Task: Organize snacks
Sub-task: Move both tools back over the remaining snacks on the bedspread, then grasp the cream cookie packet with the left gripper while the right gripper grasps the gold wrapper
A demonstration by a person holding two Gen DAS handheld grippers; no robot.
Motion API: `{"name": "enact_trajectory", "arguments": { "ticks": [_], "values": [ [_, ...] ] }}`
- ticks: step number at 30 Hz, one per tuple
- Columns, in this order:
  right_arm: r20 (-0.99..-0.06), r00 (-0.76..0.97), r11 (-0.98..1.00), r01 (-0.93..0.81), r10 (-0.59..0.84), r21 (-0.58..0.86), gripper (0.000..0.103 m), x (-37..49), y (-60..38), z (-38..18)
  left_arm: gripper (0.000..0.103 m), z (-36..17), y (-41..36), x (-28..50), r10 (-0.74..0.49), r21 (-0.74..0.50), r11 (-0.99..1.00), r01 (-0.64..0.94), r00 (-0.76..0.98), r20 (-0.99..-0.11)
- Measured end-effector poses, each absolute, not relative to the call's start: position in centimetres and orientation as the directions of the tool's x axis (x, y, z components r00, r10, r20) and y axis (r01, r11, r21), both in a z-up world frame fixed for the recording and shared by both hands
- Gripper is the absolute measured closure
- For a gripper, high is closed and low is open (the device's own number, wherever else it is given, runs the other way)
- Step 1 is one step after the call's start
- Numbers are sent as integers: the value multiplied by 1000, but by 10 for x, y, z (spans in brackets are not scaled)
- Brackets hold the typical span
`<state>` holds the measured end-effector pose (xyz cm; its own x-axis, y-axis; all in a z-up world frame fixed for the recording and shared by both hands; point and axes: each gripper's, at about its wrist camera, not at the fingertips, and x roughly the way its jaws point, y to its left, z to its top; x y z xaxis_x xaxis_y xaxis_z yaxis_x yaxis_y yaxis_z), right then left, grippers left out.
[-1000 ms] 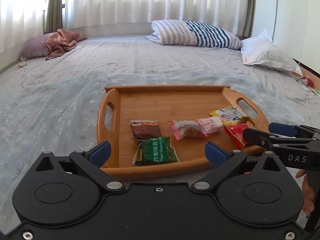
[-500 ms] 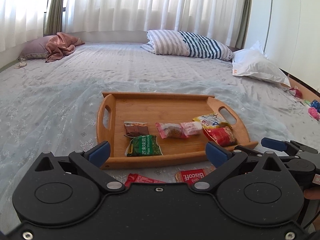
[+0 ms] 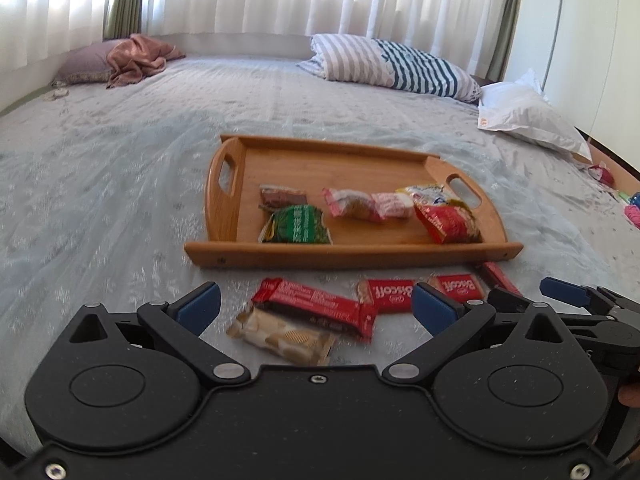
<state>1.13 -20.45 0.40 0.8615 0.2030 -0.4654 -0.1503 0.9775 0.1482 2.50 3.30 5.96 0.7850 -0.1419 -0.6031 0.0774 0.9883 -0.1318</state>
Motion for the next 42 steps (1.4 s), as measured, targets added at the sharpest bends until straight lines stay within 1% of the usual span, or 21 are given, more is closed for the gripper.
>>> {"name": "enact_trajectory", "arguments": {
  "ticks": [5,11,16,21,24,26,28,29,31,34,39,42],
  "values": [
    [-462,858,971,-159,224,176,3,1,-202,1,1,46,36,26,-121,-124,991,57,784,-609],
    [-471,854,974,-166,220,155,13,-6,-190,-3,1,29,36,32,-81,-72,996,46,790,-608],
    [-486,845,973,-166,225,162,19,-7,-182,-9,6,18,36,36,-82,-54,997,62,783,-617],
    [-492,846,978,-153,204,143,19,-5,-175,-12,8,9,37,40,-88,-46,996,76,777,-623],
    [-499,845,980,-135,191,146,19,-2,-173,-14,12,6,38,44,-84,-34,996,80,778,-623],
    [-502,847,982,-119,176,145,19,1,-173,-15,16,4,38,46,-87,-27,996,90,775,-626],
    [-503,849,984,-108,164,139,19,3,-171,-16,25,2,38,47,-100,-35,994,102,765,-637],
    [-502,850,985,-106,160,135,19,4,-171,-17,27,1,38,49,-109,-43,993,106,757,-644],
    [-502,851,987,-104,152,122,18,6,-168,-17,28,0,37,48,-110,-47,993,104,759,-642],
    [-502,854,990,-101,138,102,18,8,-164,-19,32,1,37,44,-105,-35,994,107,762,-639],
    [-496,860,993,-82,116,89,17,11,-159,-20,38,3,40,39,-114,-54,993,104,761,-639],
    [-488,869,996,-60,87,71,17,13,-155,-21,39,5,40,38,-109,-50,994,100,760,-640]
  ]
}}
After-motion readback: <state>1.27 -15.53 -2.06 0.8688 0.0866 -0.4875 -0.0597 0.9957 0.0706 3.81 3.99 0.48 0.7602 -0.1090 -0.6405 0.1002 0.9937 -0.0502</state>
